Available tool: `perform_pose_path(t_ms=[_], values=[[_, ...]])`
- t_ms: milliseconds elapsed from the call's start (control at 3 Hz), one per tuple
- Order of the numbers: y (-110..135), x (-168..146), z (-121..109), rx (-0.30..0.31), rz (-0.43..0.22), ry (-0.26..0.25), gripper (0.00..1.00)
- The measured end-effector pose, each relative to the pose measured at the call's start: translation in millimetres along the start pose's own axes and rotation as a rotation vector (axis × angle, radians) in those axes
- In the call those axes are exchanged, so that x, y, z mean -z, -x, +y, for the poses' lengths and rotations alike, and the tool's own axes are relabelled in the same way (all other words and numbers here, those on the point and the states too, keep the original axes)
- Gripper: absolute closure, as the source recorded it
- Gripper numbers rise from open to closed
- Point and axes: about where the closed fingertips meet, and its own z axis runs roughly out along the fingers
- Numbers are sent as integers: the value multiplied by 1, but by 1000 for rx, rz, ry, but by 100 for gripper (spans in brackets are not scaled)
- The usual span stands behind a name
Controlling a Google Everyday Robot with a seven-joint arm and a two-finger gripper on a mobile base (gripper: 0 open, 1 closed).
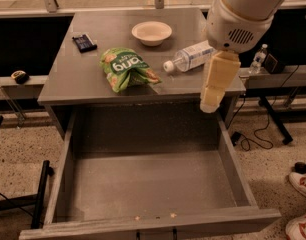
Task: Place green rice chip bag into top drawer
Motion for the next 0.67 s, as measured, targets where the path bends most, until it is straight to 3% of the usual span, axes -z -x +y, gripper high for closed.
perform_pose_path(t_ms=[333,667], values=[[4,-20,-23,-89,-30,-22,0],[15,-60,-83,-271,-52,-50,0]])
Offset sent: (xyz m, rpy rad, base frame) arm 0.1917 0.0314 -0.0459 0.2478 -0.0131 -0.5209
